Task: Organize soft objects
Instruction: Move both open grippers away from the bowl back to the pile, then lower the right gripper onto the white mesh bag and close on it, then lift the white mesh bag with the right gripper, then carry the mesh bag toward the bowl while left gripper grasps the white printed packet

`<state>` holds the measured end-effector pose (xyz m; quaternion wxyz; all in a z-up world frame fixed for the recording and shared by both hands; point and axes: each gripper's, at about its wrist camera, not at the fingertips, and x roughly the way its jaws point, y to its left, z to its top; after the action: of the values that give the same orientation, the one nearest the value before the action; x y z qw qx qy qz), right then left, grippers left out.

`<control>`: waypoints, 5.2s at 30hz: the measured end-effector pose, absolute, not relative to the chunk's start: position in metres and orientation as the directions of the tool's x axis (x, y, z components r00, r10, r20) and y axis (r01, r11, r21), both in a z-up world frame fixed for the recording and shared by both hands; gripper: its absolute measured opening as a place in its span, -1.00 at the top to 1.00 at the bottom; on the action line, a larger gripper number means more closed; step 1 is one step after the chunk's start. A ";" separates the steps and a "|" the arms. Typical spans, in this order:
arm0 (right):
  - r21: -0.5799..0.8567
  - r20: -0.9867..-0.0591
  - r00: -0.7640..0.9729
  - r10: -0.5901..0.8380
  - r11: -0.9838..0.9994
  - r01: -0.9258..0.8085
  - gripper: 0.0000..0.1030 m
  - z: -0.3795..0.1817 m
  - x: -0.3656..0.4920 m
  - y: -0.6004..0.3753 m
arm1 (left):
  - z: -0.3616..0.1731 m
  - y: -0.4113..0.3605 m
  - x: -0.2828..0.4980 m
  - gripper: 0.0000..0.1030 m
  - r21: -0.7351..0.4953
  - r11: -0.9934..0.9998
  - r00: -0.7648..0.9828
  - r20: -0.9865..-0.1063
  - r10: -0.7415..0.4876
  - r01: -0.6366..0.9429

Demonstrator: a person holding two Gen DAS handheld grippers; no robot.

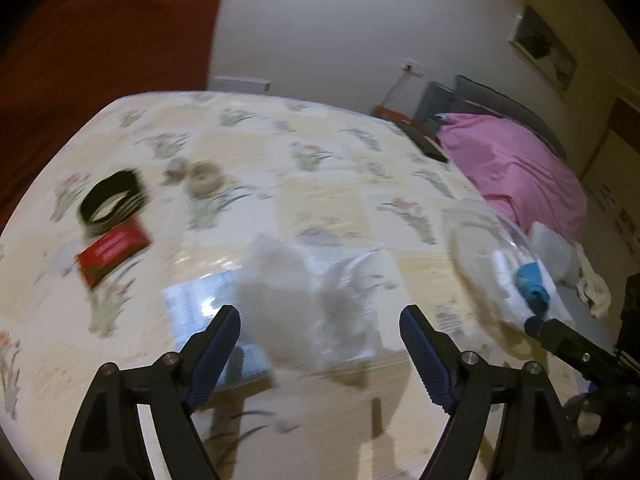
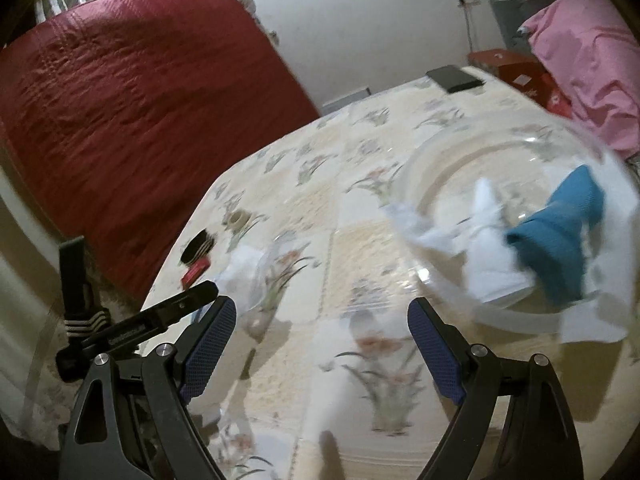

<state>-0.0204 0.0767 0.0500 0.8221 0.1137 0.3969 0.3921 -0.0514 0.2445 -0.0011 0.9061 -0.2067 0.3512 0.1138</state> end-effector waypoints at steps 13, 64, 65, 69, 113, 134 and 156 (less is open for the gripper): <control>0.488 -0.624 0.265 0.735 0.631 -0.603 -0.72 0.042 -0.026 0.141 | -0.013 0.265 -0.074 -0.69 -0.260 0.881 0.722 -0.681 0.123 -0.395; 0.335 -0.724 0.293 0.625 0.689 -0.642 0.31 0.025 -0.001 0.268 | -0.029 0.288 -0.097 -0.72 -0.324 0.863 0.732 -0.677 0.074 -0.387; 0.339 -0.722 0.295 0.626 0.691 -0.638 0.37 0.025 0.000 0.264 | -0.029 0.288 -0.096 -0.72 -0.321 0.864 0.731 -0.678 0.076 -0.388; 0.356 -0.709 0.304 0.636 0.695 -0.625 0.54 0.027 0.000 0.248 | -0.029 0.288 -0.094 -0.74 -0.315 0.865 0.727 -0.682 0.079 -0.390; 0.129 -0.752 0.379 0.539 0.684 -0.718 -0.08 0.016 -0.035 0.254 | -0.026 0.330 -0.122 -0.74 -0.334 0.808 0.722 -0.675 0.154 -0.485; 0.196 -0.675 0.428 0.601 0.706 -0.681 0.59 0.040 -0.029 0.201 | -0.022 0.293 -0.088 -0.74 -0.312 0.858 0.721 -0.687 0.093 -0.408; 0.293 -0.584 0.519 0.624 0.758 -0.582 0.59 0.069 -0.004 0.124 | -0.028 0.274 -0.047 -0.55 -0.203 0.864 0.644 -0.746 0.169 -0.462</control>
<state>-0.0038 0.1236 0.0687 0.8709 0.0300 0.3475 0.3463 -0.0470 0.2738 -0.0282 0.8862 -0.1912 0.3827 0.1779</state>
